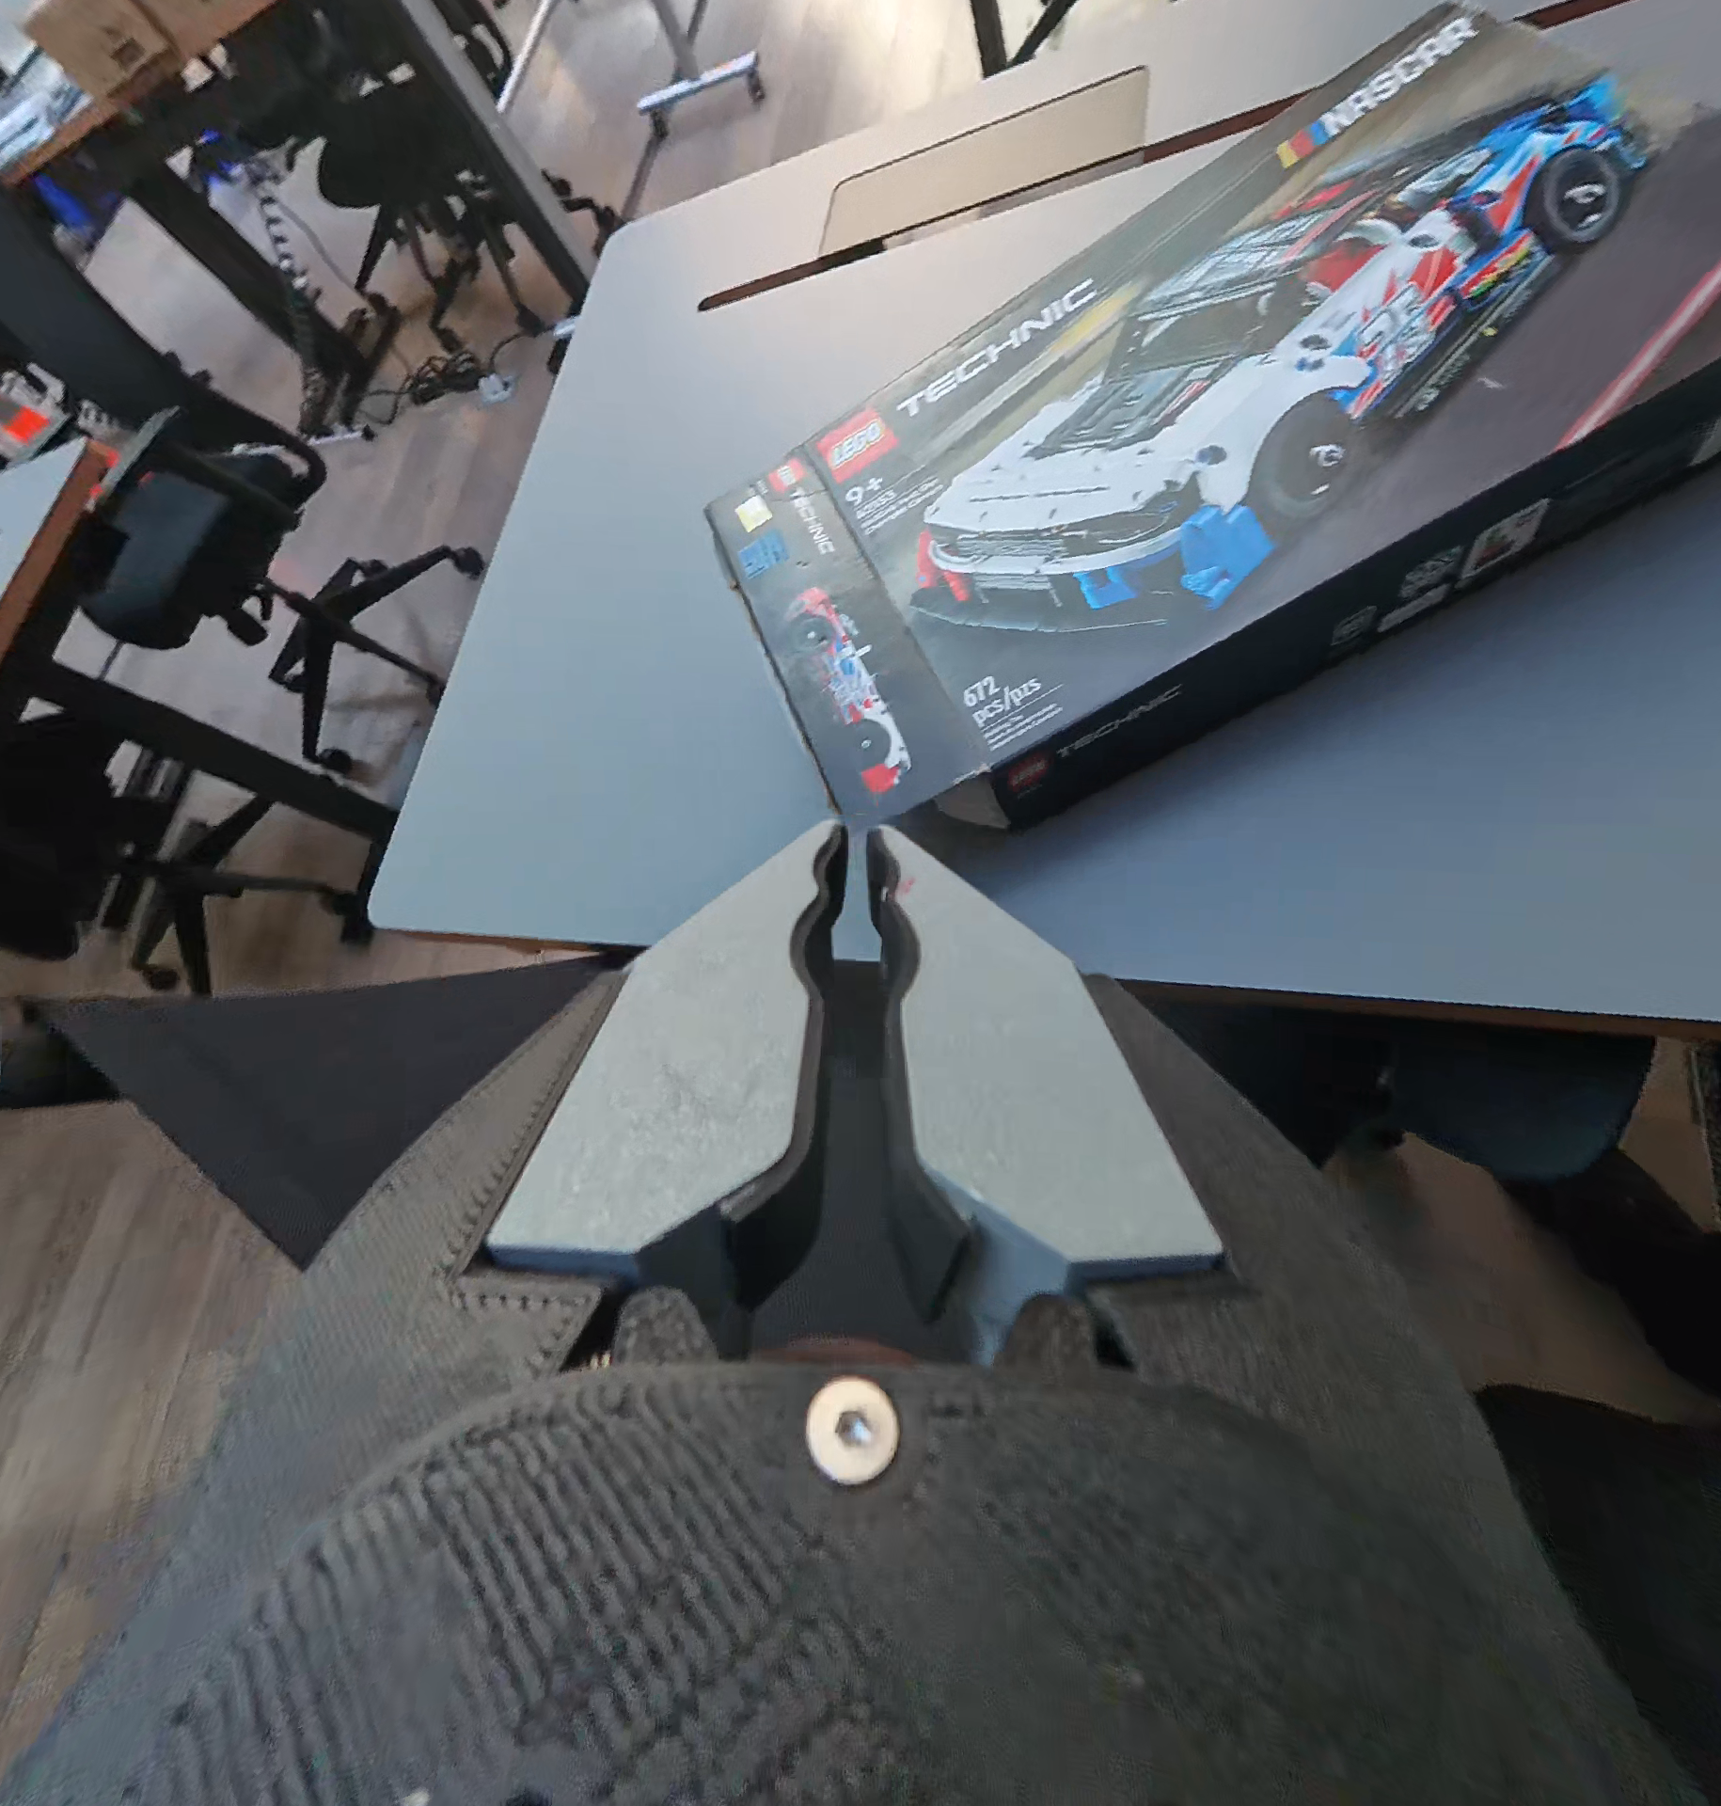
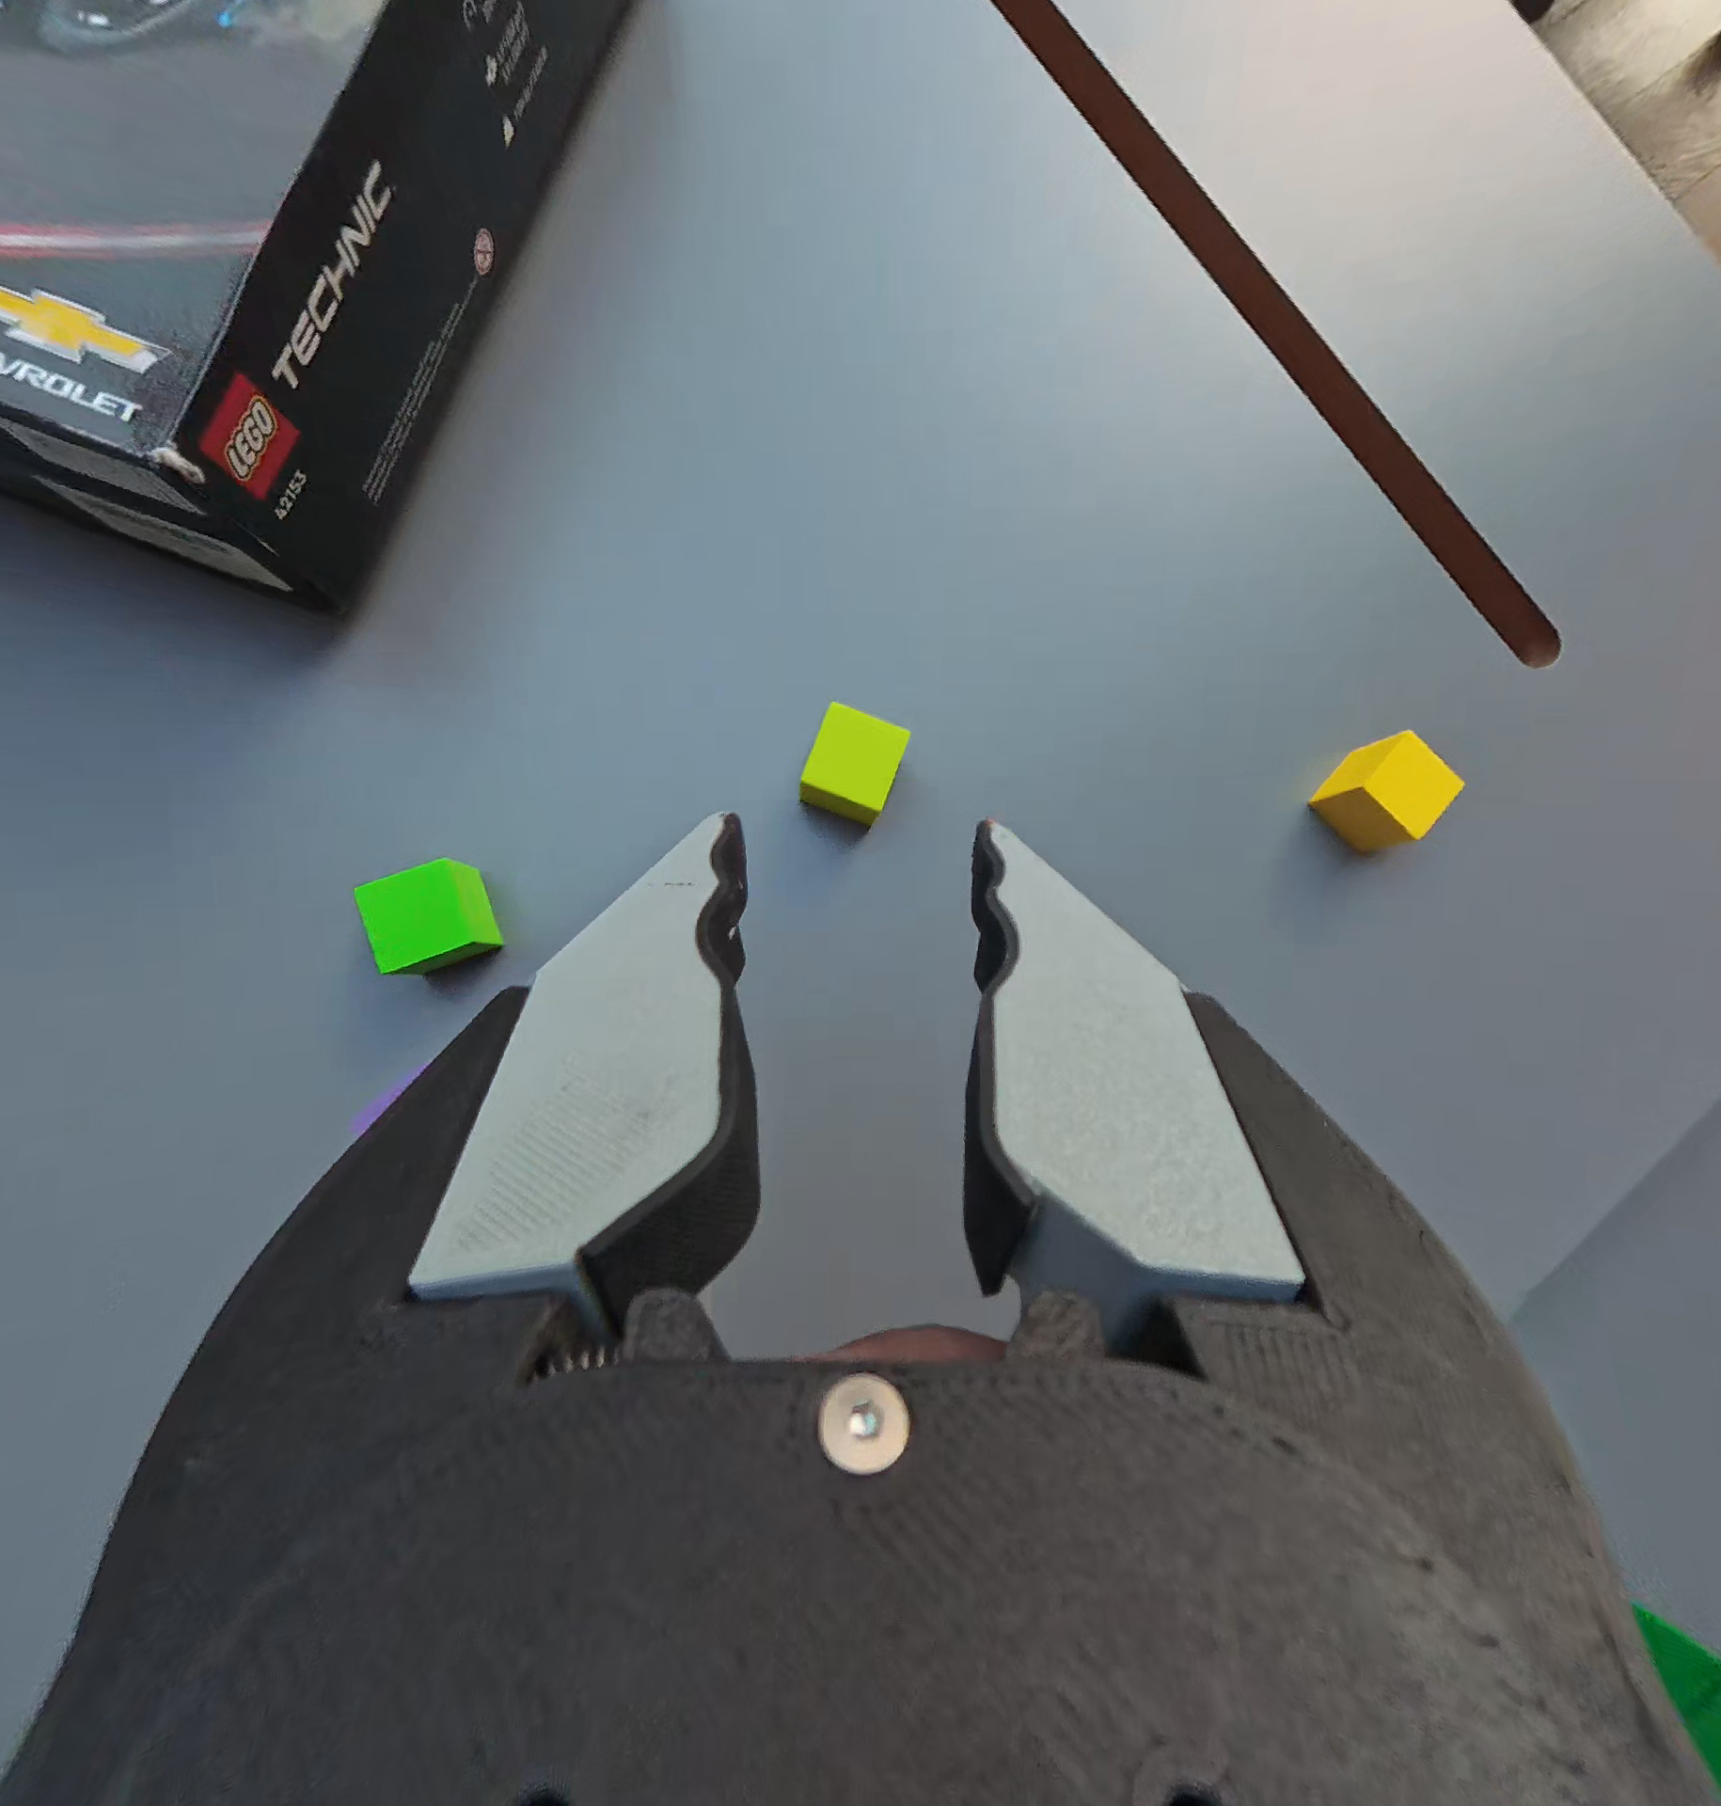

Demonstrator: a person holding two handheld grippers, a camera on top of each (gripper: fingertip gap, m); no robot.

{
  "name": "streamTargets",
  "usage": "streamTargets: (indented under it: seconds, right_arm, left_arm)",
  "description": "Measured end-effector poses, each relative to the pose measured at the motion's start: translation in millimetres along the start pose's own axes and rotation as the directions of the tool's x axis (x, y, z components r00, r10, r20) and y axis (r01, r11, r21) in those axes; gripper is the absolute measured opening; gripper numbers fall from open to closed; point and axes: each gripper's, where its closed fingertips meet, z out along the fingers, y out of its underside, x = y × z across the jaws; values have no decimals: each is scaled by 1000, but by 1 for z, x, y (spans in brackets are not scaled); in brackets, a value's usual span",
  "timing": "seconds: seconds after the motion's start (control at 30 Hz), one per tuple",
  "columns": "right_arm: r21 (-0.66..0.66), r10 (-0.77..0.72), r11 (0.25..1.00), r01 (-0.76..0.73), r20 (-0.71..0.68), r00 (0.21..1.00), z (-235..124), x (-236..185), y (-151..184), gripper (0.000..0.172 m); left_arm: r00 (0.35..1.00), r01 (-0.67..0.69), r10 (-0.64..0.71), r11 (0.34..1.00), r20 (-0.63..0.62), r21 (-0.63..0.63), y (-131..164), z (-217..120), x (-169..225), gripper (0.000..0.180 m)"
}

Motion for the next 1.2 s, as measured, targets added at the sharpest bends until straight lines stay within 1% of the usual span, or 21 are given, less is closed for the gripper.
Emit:
streamTargets:
  seconds: [0.1,0.17,0.27,0.4,0.5,0.6,0.63,0.77,0.83,0.9,1.0,1.03,1.07,1.13,1.2]
  right_arm:
    - [20,3,1000,-4,55,998,12,13,3,52]
    - [24,13,1000,-16,111,994,19,13,8,53]
    - [50,24,998,-38,261,965,22,-5,13,39]
    - [38,-21,999,6,400,916,22,-32,23,40]
    - [31,-34,999,23,444,895,19,-49,26,40]
    - [32,-4,999,-18,584,812,8,-89,21,38]
    - [23,-9,1000,-6,592,806,9,-99,22,38]
    - [-33,-82,993,114,507,858,29,-118,40,41]
    - [-55,-121,985,164,460,880,39,-120,46,36]
    - [-57,-169,974,220,467,868,41,-127,51,25]
    - [-59,-218,958,282,492,843,37,-136,55,25]
    - [-58,-223,955,289,499,837,35,-136,55,26]
    - [-55,-222,956,288,504,835,33,-137,56,31]
    - [-59,-206,961,269,496,844,28,-131,55,46]
    - [-54,-178,970,238,510,841,20,-127,55,47]
  left_arm:
    - [995,61,-61,998,75,3,1,-7,-11,9]
    - [993,57,-57,998,99,2,0,-9,-11,10]
    - [990,-11,13,1000,139,-19,5,-9,-10,14]
    - [990,-2,5,1000,138,-23,7,-8,-10,13]
    - [990,-50,60,995,128,-83,16,-3,-5,15]
    - [988,-84,94,993,126,-83,15,-2,-1,13]
    - [987,-90,100,993,129,-82,15,-3,-1,12]
    - [987,-68,76,996,138,-62,13,-5,-4,9]
    - [989,-34,41,998,142,-52,12,-6,-8,9]
    - [989,-15,20,999,143,-35,10,-8,-10,9]
    - [991,-23,28,999,130,-35,11,-8,-7,9]
    - [991,-32,36,999,126,-34,10,-7,-6,8]
    - [992,-39,43,999,122,-33,10,-7,-5,8]
    - [992,-45,48,999,118,-29,9,-8,-4,9]
    - [992,-36,37,999,119,-11,7,-9,-4,8]
